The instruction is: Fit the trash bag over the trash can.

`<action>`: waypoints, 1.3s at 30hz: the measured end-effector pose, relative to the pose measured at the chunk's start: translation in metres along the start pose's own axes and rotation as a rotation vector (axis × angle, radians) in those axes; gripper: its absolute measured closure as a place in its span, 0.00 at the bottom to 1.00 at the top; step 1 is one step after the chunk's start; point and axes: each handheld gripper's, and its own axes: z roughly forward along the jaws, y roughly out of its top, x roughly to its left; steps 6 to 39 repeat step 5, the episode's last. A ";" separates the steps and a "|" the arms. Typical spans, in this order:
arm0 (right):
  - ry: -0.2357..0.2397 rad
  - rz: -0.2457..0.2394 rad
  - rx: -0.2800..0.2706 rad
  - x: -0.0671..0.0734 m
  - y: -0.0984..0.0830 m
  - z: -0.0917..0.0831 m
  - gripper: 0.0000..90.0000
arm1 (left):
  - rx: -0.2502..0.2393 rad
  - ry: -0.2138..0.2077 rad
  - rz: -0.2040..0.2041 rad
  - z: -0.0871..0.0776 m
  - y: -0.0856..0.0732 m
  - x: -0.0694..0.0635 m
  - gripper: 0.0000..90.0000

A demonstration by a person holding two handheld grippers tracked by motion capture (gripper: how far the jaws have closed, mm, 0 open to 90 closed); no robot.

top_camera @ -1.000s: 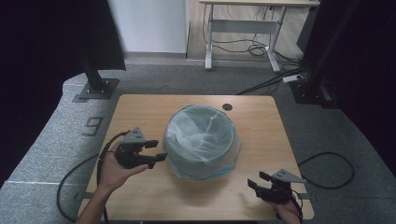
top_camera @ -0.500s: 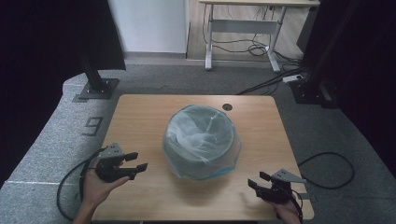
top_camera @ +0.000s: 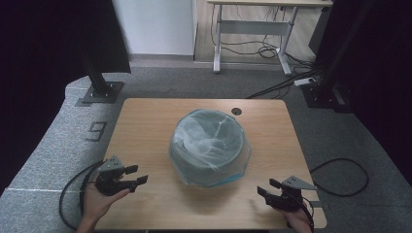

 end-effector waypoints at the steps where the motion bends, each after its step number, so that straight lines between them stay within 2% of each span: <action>1: -0.002 0.001 0.000 0.000 0.000 0.000 0.35 | 0.001 -0.001 -0.002 0.000 0.000 0.000 0.42; 39: -0.003 0.004 0.001 0.000 -0.001 0.000 0.34 | -0.001 -0.007 -0.009 0.002 -0.002 0.002 0.42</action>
